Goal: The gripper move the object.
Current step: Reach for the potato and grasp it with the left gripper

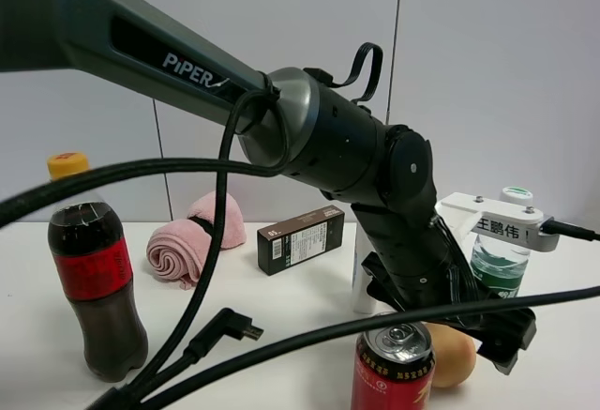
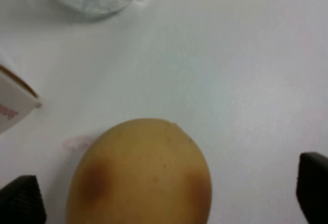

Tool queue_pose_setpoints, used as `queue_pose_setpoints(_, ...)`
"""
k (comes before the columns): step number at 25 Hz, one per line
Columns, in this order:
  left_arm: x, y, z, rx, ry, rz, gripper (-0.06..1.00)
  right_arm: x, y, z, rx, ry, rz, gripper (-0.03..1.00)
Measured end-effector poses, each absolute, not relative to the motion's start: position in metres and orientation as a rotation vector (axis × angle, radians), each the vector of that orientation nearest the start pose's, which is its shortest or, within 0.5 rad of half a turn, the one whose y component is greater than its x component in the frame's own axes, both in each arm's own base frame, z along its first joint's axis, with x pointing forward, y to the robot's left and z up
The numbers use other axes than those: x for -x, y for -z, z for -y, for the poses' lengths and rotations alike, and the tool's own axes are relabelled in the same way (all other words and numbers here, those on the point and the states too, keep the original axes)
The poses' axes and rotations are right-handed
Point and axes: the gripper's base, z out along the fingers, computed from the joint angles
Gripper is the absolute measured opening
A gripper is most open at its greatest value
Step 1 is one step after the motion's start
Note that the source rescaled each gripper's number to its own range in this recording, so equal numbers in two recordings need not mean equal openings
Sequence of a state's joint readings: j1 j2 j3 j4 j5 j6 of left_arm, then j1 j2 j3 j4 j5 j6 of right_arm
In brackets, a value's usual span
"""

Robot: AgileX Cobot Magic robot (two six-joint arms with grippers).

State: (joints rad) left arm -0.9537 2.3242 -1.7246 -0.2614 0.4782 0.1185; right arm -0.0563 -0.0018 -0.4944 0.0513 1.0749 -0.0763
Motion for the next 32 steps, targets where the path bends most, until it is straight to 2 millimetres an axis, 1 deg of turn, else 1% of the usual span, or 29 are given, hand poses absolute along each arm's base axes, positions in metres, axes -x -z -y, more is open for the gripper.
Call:
queue_pose_setpoints(6, -0.285, -0.122, 0.413, -1.11, 0.542, -2.395, 1.0, 0.005, -0.275, -0.004, 0.023, 0.02, -2.061, 1.0)
queue_pose_setpoints(11, -0.284, -0.115, 0.412, -1.138, 0.53, -2.401, 1.0, 0.005, -0.275, -0.004, 0.023, 0.02, -2.061, 1.0)
queue_pose_setpoints(22, -0.284, -0.114, 0.413, -1.126, 0.546, -2.405, 1.0, 0.005, -0.275, -0.004, 0.023, 0.02, -2.061, 1.0)
queue_pose_setpoints(23, -0.284, -0.114, 0.413, -1.128, 0.545, -2.403, 1.0, 0.005, -0.275, -0.004, 0.023, 0.02, -2.061, 1.0)
queue_pose_setpoints(24, -0.284, -0.114, 0.413, -1.129, 0.545, -2.403, 0.97, 0.005, -0.275, -0.004, 0.023, 0.02, -2.061, 1.0)
queue_pose_setpoints(25, -0.284, -0.114, 0.413, -1.133, 0.544, -2.4, 0.93, 0.005, -0.275, -0.004, 0.023, 0.02, -2.061, 1.0)
queue_pose_setpoints(26, -0.284, -0.114, 0.413, -1.136, 0.543, -2.398, 0.86, 0.005, -0.275, -0.004, 0.023, 0.02, -2.061, 1.0)
queue_pose_setpoints(27, -0.284, -0.114, 0.413, -1.137, 0.543, -2.398, 0.76, 0.005, -0.275, -0.004, 0.023, 0.02, -2.061, 1.0)
queue_pose_setpoints(29, -0.283, -0.114, 0.413, -1.146, 0.54, -2.401, 0.53, 0.005, -0.275, -0.004, 0.023, 0.02, -2.061, 1.0)
queue_pose_setpoints(31, -0.282, -0.113, 0.412, -1.155, 0.536, -2.413, 0.26, 0.005, -0.275, -0.004, 0.023, 0.02, -2.061, 1.0)
queue_pose_setpoints(32, -0.282, -0.113, 0.412, -1.158, 0.535, -2.415, 0.16, 0.005, -0.275, -0.004, 0.023, 0.02, -2.061, 1.0)
